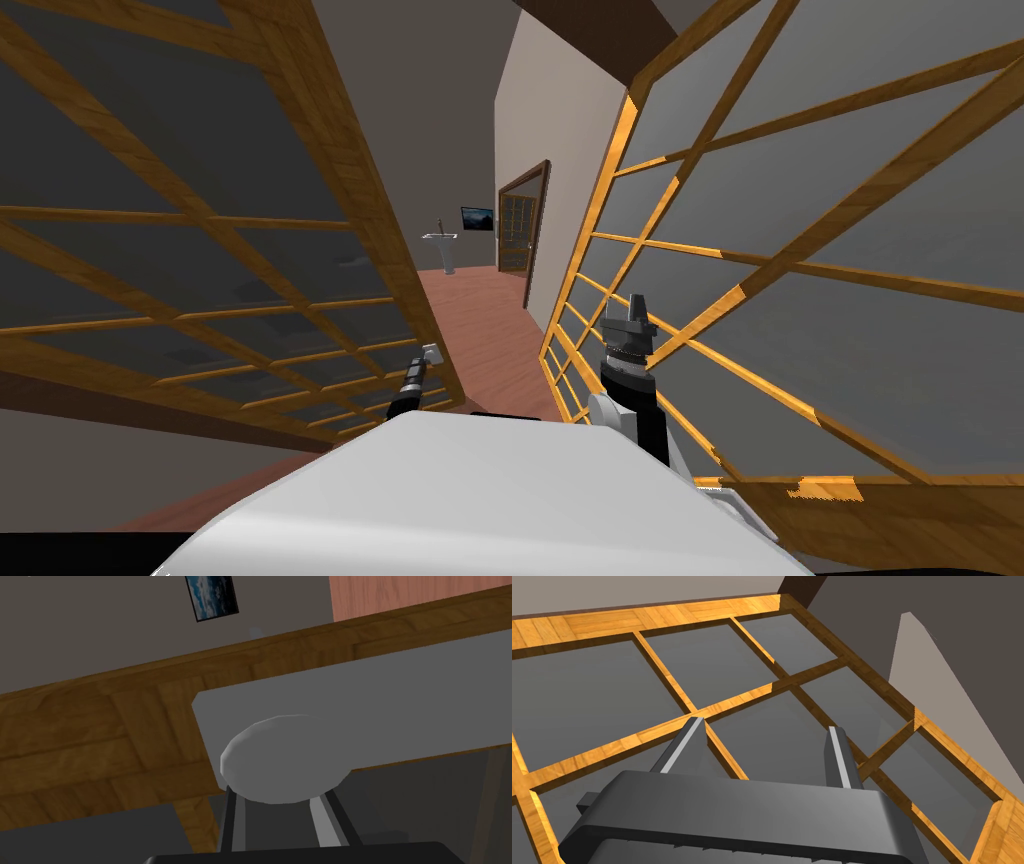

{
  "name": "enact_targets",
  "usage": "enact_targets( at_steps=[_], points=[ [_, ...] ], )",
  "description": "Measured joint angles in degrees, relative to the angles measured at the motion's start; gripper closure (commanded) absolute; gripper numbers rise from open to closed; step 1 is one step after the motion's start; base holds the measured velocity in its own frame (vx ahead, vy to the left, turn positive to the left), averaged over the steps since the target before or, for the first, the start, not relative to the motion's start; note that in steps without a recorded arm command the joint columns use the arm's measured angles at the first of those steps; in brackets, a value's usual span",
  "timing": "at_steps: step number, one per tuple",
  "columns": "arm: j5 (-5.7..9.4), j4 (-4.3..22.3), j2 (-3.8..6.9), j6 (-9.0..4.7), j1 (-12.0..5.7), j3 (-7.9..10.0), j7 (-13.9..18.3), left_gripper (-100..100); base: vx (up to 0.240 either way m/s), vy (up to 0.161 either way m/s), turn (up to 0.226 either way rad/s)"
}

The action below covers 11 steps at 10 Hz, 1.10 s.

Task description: Pull the door open

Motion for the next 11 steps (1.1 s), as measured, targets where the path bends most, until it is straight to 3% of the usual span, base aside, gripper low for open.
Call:
enact_targets(
  at_steps=[1, 5, 11],
  points=[
    [0.66, 1.7, 0.46, -0.78, -0.91, -0.28, 1.6, 100, -0.073, 0.006, -0.088],
    [2.91, 1.4, 0.70, -0.23, -0.71, -1.40, 7.3, 100, -0.042, 0.007, -0.039],
    [6.42, 3.2, 1.31, -0.48, -1.69, -3.13, 16.0, 100, -0.052, 0.006, -0.053]
  ],
)
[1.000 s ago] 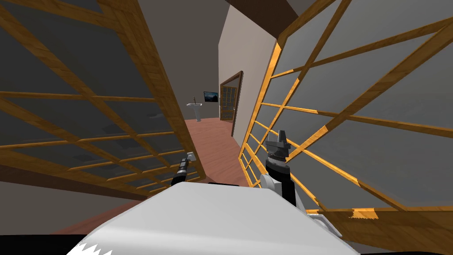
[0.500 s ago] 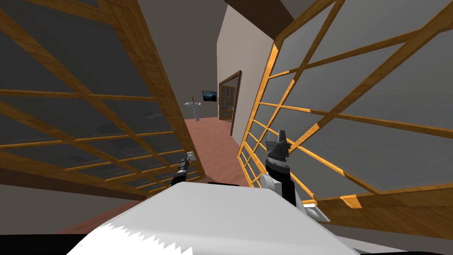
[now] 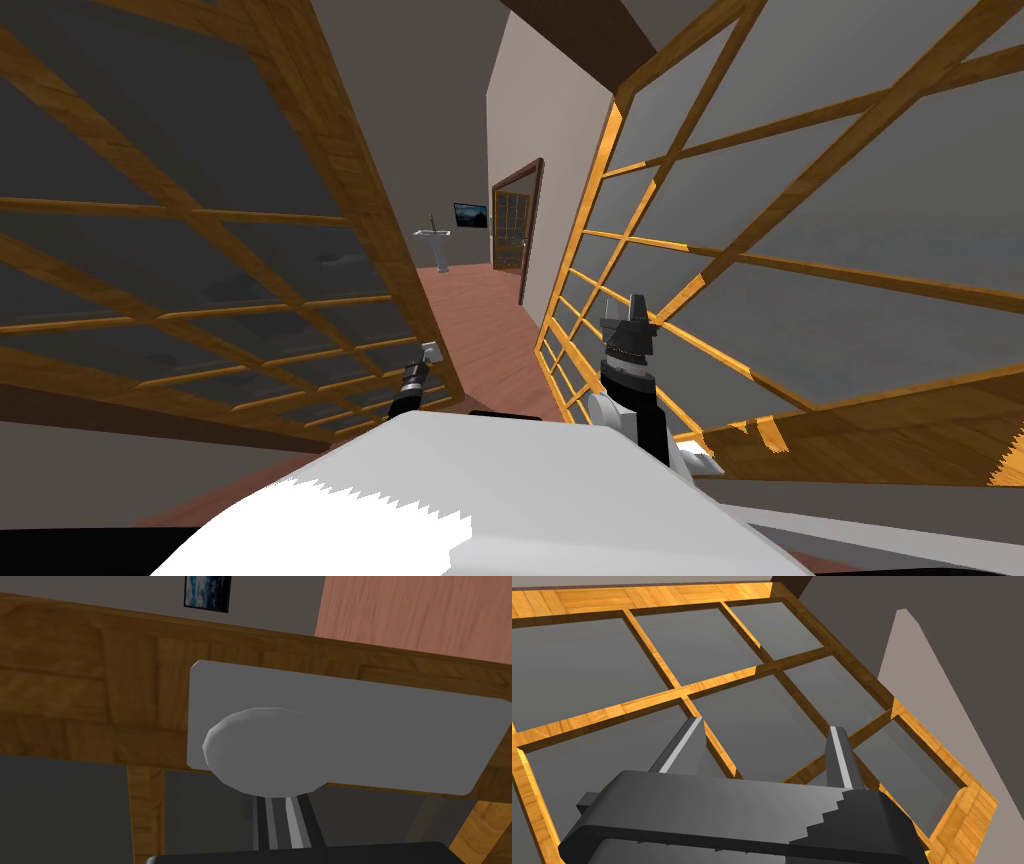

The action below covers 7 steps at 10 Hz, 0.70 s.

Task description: Pull the door open

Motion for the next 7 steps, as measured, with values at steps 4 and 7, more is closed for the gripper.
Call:
enact_targets(
  at_steps=[4, 7],
  points=[
    [2.61, 0.7, 0.08, -0.16, -0.73, -0.97, 5.7, -100, -0.061, -0.003, -0.041],
    [4.79, 0.7, -0.33, -0.15, -1.17, -1.95, 10.7, -100, -0.068, -0.002, -0.035]
  ],
)
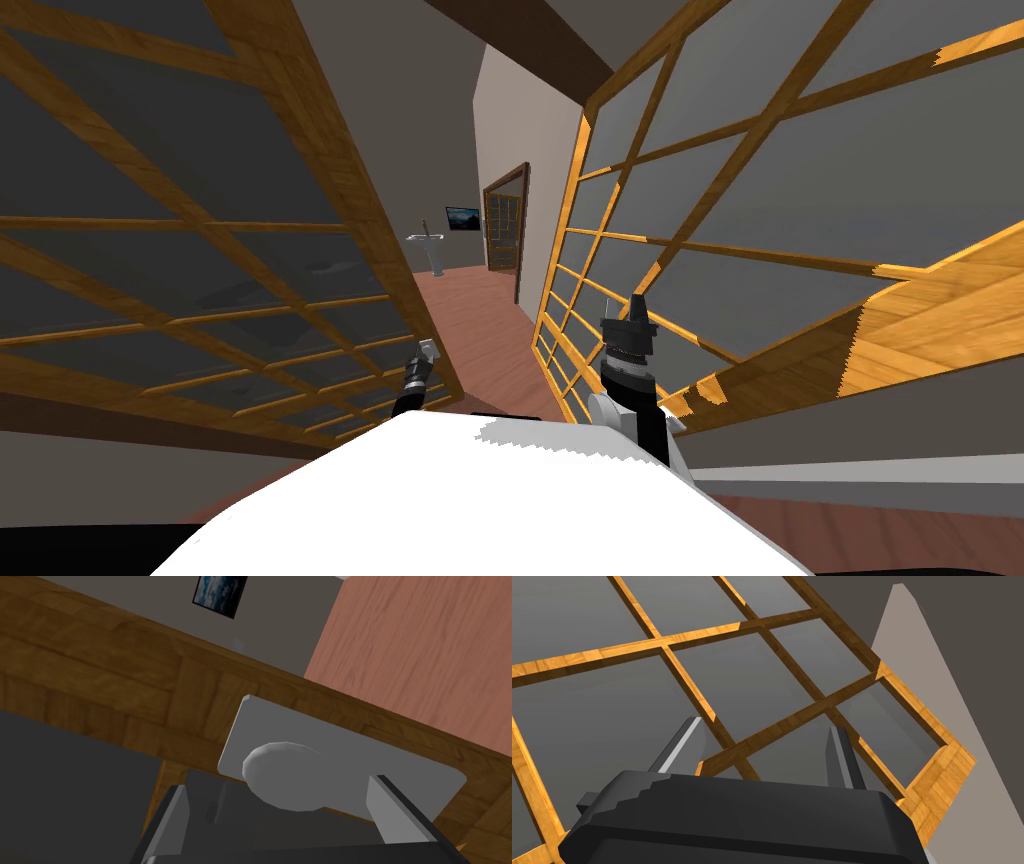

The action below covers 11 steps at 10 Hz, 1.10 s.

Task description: Pull the door open

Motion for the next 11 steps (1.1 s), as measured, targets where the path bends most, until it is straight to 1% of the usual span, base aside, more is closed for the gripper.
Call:
enact_targets(
  at_steps=[1, 3, 4, 6, 9, 11],
  points=[
    [0.38, -0.1, -0.13, 0.05, 0.00, -0.16, 1.2, -100, -0.049, 0.009, -0.031],
    [1.86, -0.2, -0.37, -0.03, -0.20, -0.79, 4.5, -100, -0.063, 0.014, -0.039],
    [2.28, -0.4, -0.46, 0.05, -0.16, -0.96, 5.7, -100, -0.047, 0.005, -0.030],
    [3.92, -0.5, -0.77, 0.07, -0.50, -1.62, 8.9, -100, -0.071, 0.002, -0.040],
    [5.53, -0.8, -1.03, 0.18, -0.65, -2.28, 12.9, -100, -0.051, 0.004, -0.037],
    [7.27, -0.8, -1.31, 0.12, -1.00, -3.00, 16.0, -100, -0.070, 0.008, -0.039]
  ],
)
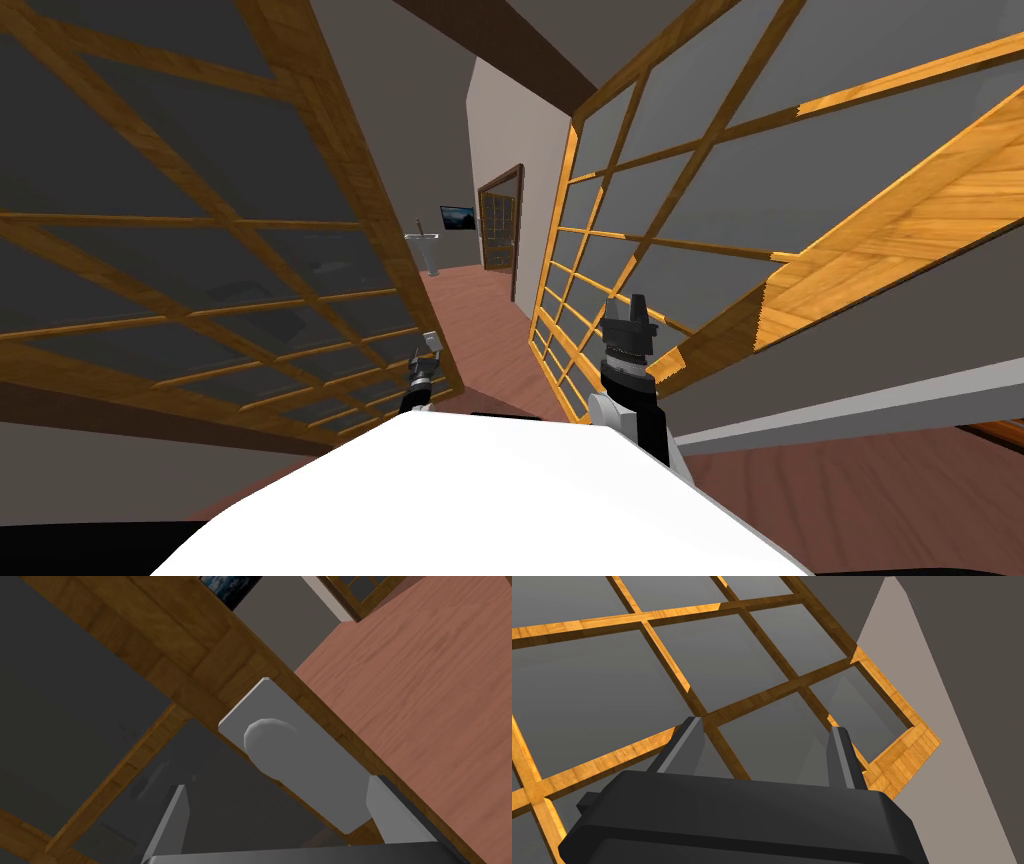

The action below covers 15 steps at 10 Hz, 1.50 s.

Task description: Pull the door open

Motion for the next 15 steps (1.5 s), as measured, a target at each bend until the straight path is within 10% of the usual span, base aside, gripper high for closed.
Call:
enact_targets(
  at_steps=[15],
  points=[
    [9.69, -1.1, -1.67, 0.24, -1.26, -4.01, 21.4, -100, -0.058, 0.007, -0.036]
  ],
)
